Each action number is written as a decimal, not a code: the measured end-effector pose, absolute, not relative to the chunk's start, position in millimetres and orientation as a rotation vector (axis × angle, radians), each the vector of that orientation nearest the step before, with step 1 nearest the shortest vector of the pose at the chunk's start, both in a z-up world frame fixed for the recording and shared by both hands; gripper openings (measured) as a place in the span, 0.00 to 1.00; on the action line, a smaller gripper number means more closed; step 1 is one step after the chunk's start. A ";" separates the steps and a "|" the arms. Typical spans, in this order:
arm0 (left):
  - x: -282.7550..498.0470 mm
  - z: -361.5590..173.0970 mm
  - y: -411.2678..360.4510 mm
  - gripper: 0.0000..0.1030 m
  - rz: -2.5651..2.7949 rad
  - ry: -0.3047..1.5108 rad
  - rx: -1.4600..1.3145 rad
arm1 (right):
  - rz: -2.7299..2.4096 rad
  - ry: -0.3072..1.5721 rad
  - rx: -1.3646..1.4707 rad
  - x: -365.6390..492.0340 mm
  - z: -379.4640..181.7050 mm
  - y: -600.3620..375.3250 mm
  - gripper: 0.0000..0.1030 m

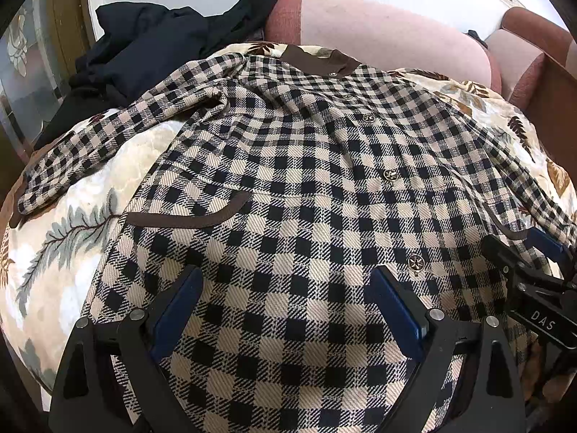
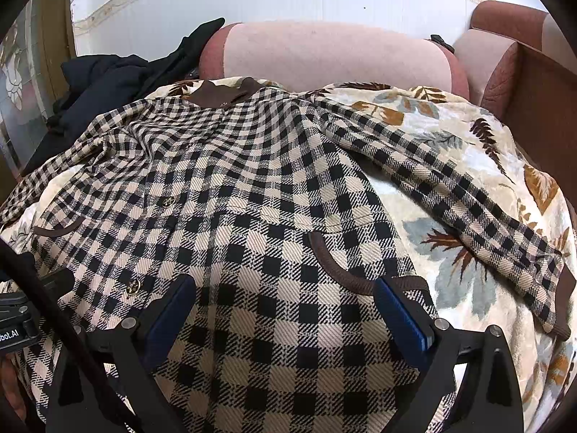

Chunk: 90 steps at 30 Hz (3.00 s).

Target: Fold large clothes

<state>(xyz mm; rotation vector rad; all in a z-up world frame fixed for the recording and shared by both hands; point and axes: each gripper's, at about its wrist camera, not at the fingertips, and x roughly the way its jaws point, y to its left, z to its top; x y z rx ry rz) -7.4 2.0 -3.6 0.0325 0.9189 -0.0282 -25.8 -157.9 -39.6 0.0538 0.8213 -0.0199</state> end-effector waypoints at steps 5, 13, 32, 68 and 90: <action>-8.7 -1.7 2.5 0.91 -0.028 0.913 0.030 | -0.019 0.816 0.049 -26.4 -39.0 -156.7 0.98; -16.5 5.4 8.5 0.91 -0.010 0.890 0.033 | -0.027 0.795 0.039 -32.9 -34.6 -156.0 0.98; -30.4 21.8 46.2 0.91 0.085 0.846 0.002 | -0.032 0.756 0.004 -49.8 -23.1 -150.7 0.98; -104.8 15.9 134.9 0.07 -0.004 1.005 -0.267 | -0.038 0.956 0.345 -106.2 -51.7 -246.0 0.61; -173.6 42.8 133.3 0.04 -0.036 0.925 -0.225 | 0.018 0.958 0.404 -176.6 -29.4 -279.6 0.15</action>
